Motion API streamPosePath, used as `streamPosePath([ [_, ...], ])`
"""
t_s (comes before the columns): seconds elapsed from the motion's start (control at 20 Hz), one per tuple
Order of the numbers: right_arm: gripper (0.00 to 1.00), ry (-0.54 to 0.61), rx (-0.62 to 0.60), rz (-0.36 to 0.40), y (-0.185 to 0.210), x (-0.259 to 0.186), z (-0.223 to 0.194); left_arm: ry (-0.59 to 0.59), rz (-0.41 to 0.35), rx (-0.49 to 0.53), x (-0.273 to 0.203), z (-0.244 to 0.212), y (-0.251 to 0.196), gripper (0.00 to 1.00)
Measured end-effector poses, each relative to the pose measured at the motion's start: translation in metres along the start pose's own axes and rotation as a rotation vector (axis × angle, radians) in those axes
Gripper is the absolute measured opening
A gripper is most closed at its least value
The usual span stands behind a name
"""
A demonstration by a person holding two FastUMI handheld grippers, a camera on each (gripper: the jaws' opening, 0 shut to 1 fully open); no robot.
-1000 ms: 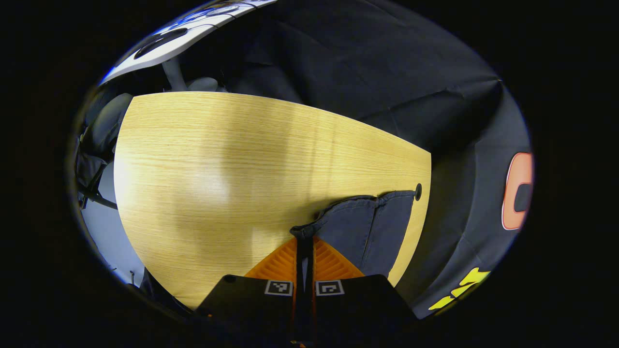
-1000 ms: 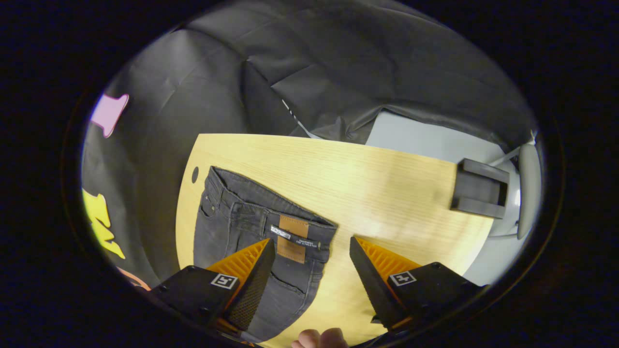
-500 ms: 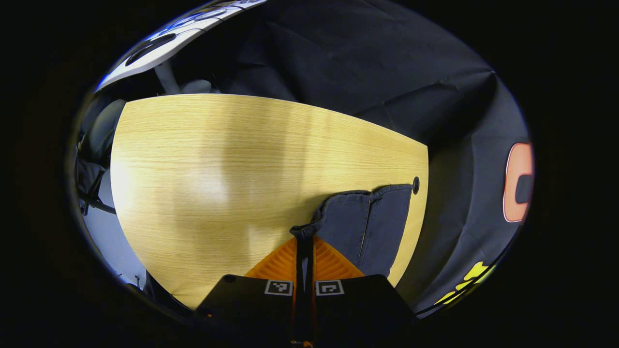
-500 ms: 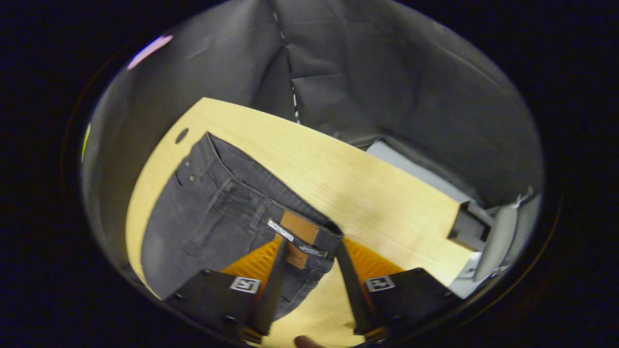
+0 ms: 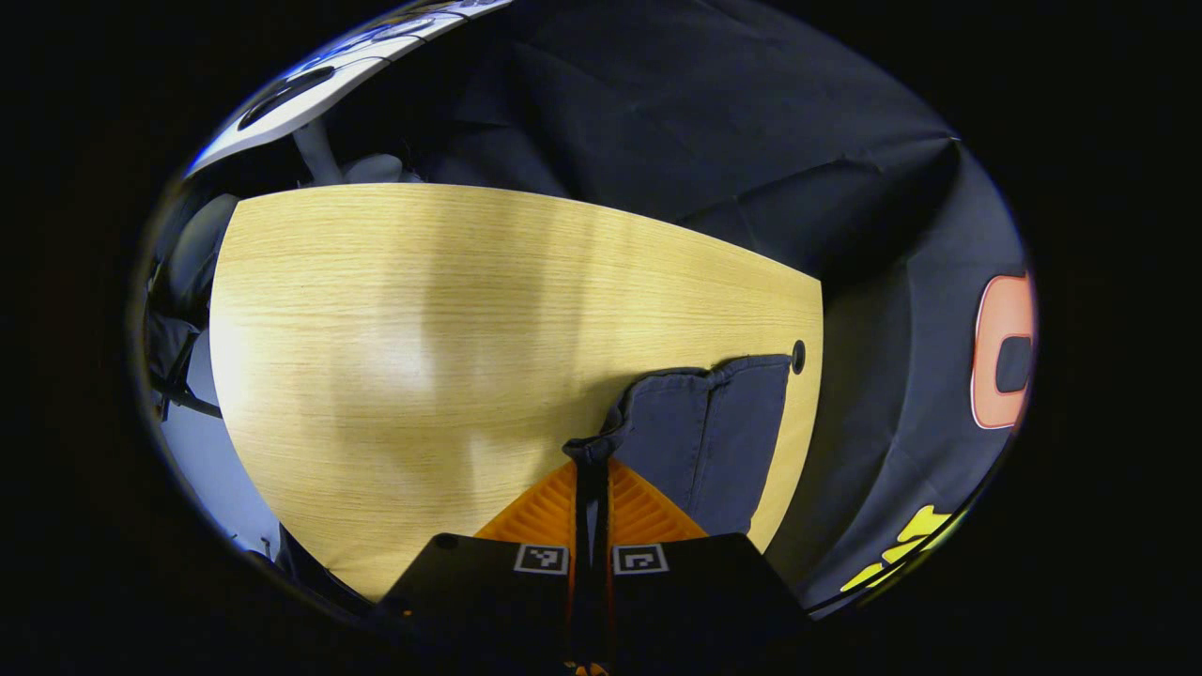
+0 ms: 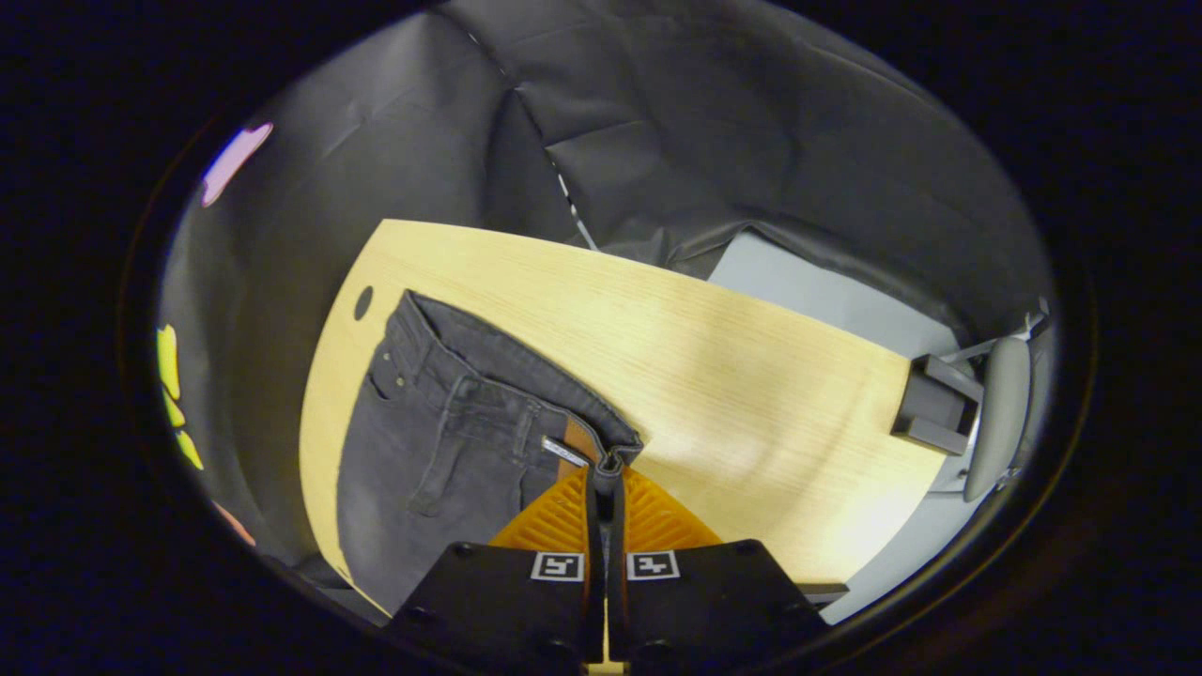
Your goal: Grasp the waist and the cuffs of the jeans and fold them to make the two legs overlap; first hold the waist and fold one-third of the jeans toward the cuffs, then hold the cuffs and fold the remaining one-third in the same direction to finish folding.
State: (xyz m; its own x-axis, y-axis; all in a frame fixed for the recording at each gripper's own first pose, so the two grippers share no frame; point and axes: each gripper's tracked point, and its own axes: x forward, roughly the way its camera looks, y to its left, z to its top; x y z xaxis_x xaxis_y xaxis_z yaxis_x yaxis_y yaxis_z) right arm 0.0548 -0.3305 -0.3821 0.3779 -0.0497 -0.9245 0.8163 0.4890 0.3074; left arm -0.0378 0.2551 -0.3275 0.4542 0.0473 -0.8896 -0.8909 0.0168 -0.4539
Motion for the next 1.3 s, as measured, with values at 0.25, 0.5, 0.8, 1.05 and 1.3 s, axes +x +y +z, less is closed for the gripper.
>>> streamPosePath([
  [0.25,0.02,0.052,0.138,0.156,0.040,-0.036,0.003,0.008,-0.033,-0.047,-0.017,-0.004,-0.024,0.04],
  [0.5,0.02,0.132,0.287,0.275,0.081,-0.059,0.009,0.022,-0.055,-0.115,-0.033,-0.013,-0.059,0.04],
  [0.8,0.02,0.197,0.415,0.357,0.139,-0.072,0.037,0.010,-0.004,-0.219,-0.038,-0.012,-0.093,0.04],
  [1.05,0.02,0.220,0.428,0.367,0.196,-0.065,0.068,-0.002,-0.013,-0.234,-0.032,-0.006,-0.151,0.04],
  [1.3,0.01,0.228,0.439,0.343,0.237,-0.030,0.090,-0.015,0.006,-0.213,-0.010,0.003,-0.200,0.04],
])
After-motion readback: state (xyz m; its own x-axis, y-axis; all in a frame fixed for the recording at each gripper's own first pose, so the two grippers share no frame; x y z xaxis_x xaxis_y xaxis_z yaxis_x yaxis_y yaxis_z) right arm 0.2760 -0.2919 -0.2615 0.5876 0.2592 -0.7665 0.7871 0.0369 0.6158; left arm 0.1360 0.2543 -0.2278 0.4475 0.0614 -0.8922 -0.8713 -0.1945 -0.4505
